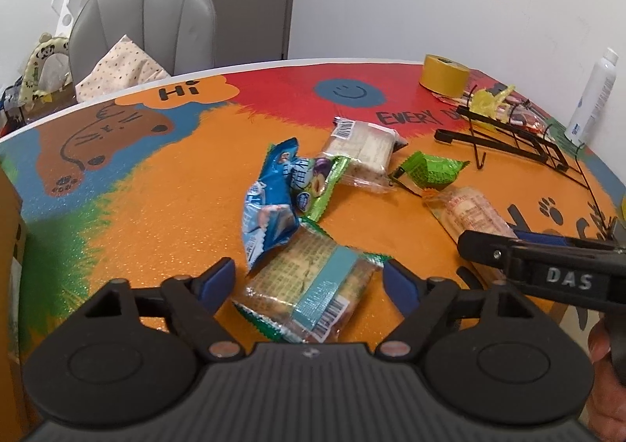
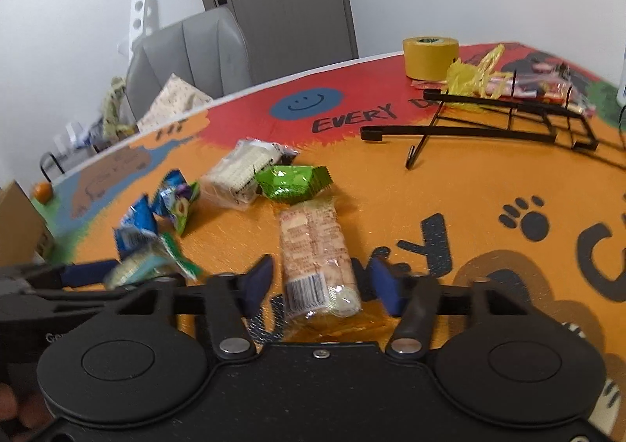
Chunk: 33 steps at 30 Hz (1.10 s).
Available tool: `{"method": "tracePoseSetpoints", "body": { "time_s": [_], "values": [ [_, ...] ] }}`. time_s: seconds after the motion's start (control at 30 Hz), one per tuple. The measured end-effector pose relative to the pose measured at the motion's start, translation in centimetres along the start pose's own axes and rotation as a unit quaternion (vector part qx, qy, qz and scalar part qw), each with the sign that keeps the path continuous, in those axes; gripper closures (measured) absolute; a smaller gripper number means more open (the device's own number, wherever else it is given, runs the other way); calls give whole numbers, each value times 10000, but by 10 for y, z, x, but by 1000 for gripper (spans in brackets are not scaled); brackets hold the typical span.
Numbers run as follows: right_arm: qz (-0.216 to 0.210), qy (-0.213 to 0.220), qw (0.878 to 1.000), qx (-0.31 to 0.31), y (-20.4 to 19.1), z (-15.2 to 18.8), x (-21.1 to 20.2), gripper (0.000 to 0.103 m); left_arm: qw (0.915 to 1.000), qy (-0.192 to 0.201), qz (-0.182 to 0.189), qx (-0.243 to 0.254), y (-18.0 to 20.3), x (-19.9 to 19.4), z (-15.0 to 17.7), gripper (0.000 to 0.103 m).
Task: Organize snacks
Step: 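Grasp the green-striped snack bag with the left gripper while the right gripper grasps the biscuit pack, then carry the green bag and biscuit pack over the box and open both grippers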
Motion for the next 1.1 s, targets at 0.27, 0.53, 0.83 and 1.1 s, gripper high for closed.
{"method": "tracePoseSetpoints", "body": {
  "time_s": [0.27,0.53,0.83,1.1],
  "values": [
    [-164,-60,9997,187,2,13,-20,69,9999,-42,-59,145,1,-12,8,56],
    [-347,82,9990,282,-9,20,-47,70,9999,76,40,-83,-6,-43,19,56],
    [-497,301,9981,190,-33,19,-72,70,9991,395,-21,-164,-18,-85,18,56],
    [-654,447,9968,74,-60,17,-87,70,9973,658,-102,-316,-36,-117,20,56]
  ]
}}
Point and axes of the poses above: each gripper's, at about its wrist camera, not at the fingertips, and x roughly the way its jaws point, y to its right, z to its underside, the point moved 1 cm from there along x, roughly the way its jaws point, and after that the axes turned 6 degrees about x, right-handed, at the moved point
